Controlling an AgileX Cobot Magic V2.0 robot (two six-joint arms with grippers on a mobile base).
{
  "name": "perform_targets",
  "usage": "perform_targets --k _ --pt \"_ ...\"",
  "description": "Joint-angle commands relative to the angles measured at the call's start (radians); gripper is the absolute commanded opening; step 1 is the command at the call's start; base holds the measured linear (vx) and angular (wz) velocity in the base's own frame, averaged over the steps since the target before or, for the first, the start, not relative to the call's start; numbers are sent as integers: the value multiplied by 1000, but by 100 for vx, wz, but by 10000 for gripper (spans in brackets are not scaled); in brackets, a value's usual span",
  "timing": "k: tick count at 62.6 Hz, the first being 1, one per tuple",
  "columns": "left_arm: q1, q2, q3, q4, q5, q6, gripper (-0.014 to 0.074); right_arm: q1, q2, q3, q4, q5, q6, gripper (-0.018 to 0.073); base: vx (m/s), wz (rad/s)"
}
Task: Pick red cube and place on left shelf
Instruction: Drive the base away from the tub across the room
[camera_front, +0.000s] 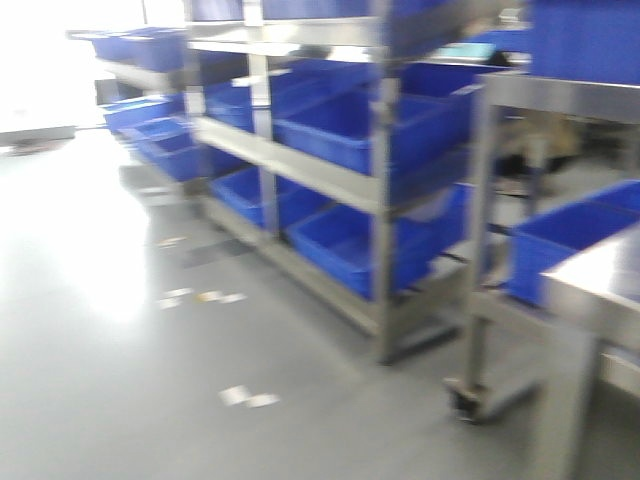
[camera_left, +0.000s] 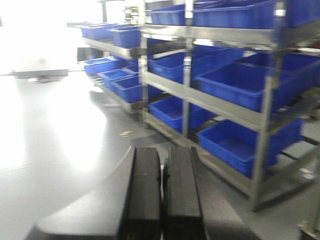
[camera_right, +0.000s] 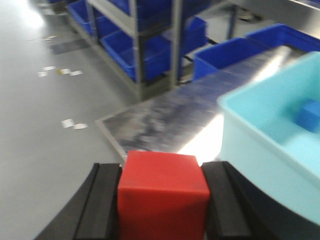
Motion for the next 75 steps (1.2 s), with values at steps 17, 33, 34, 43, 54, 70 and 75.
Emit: perform_targets --k 17,33,34,43,54,70,75 --pt "2 -13 24 -7 -81 -7 102 -4 13 -26 -40 -73 -6 120 -14 96" --pt "2 -13 24 -7 -81 -7 102 -4 13 -26 -40 -70 -6 120 -4 89" --pt "2 -13 24 -7 -81 -7 102 -4 13 -26 -40 -69 -6 120 6 61" --pt "2 -13 24 -7 -81 -7 102 -4 13 -26 -40 -67 -6 120 12 47" --pt "2 -13 24 -7 -81 -7 102 -4 13 -26 -40 -67 -6 120 22 31" --pt "2 -13 24 -7 -81 -7 102 -4 13 -26 -40 -66 -6 120 38 17" --pt "2 -13 24 -7 -81 -7 102 -4 13 -26 -40 -66 -6 120 50 0"
